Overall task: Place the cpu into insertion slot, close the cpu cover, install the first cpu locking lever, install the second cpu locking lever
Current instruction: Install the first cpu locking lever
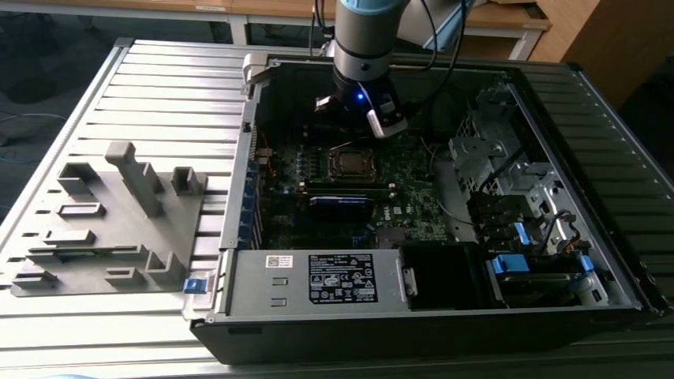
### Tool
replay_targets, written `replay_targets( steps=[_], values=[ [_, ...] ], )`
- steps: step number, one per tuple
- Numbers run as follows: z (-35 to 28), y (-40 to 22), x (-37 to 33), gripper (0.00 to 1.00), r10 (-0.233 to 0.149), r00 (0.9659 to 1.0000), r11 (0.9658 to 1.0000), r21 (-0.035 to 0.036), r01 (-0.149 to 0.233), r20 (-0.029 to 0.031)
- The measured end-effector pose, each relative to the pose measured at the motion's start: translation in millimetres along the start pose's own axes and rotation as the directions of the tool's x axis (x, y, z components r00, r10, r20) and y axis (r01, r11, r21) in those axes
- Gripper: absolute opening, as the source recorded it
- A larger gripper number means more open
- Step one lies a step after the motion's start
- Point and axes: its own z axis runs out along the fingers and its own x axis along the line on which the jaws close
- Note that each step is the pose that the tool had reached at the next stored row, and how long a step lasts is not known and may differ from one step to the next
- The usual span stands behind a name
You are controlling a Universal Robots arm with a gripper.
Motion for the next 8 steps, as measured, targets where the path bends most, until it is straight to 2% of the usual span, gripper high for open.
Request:
replay_targets(
  steps=[8],
  values=[
    [1.3, -0.2, -0.8, 0.11, 0.000, 1.0000, 1.0000, -0.0001, 0.000, 0.0002]
  ],
)
